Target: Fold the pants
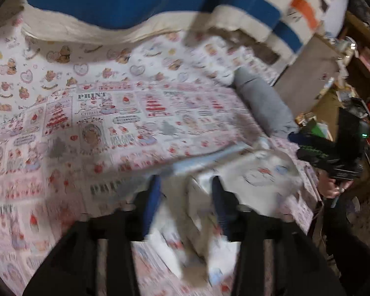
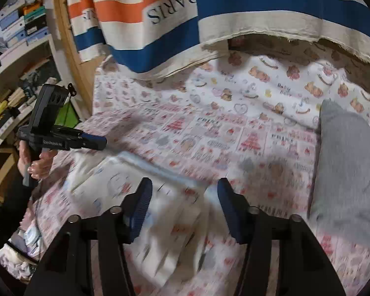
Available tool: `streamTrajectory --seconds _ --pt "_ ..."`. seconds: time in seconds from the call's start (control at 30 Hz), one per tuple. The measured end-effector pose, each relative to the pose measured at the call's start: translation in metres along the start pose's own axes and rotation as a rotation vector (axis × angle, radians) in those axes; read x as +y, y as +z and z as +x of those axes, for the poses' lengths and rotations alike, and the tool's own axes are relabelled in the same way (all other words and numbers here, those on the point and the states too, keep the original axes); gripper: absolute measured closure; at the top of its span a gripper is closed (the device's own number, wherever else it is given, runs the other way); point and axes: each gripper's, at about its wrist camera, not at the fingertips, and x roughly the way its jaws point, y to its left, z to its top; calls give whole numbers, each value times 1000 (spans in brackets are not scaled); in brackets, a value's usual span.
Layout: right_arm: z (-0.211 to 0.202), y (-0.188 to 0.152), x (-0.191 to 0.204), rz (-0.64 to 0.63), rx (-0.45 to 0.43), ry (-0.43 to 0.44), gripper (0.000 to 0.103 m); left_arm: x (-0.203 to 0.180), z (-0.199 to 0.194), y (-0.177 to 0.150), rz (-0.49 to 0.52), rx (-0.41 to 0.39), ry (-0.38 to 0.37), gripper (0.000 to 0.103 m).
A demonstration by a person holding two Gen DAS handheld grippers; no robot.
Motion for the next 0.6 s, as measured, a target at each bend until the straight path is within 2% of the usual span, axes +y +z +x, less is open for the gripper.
streamTrajectory --seconds 0.07,0.2,0.23,0.27,0.3,0.33,0.37,0.47,0.6 --pt "-5 -11 2 11 9 -10 46 -9 -9 -11 15 -3 -16 42" --pt "2 -27 5 8 53 -11 48 -24 -3 -19 18 38 -37 42" --pt "5 -28 6 4 66 -8 52 -26 0 -19 23 40 -37 42" --pt "11 -30 9 4 81 -3 66 -28 3 -21 27 40 -34 43" --pt "15 -30 10 9 87 -4 78 -28 7 -21 22 42 -14 61" --pt "18 -31 10 16 81 -14 82 -27 10 -22 5 42 29 82" --pt "19 -31 11 25 57 -46 91 -23 13 -21 -23 40 85 98" --pt "17 -30 18 -15 -41 -170 97 -18 2 -20 -45 -77 122 100" --pt "23 -21 13 3 -46 -188 98 -24 -4 -12 15 -134 180 100"
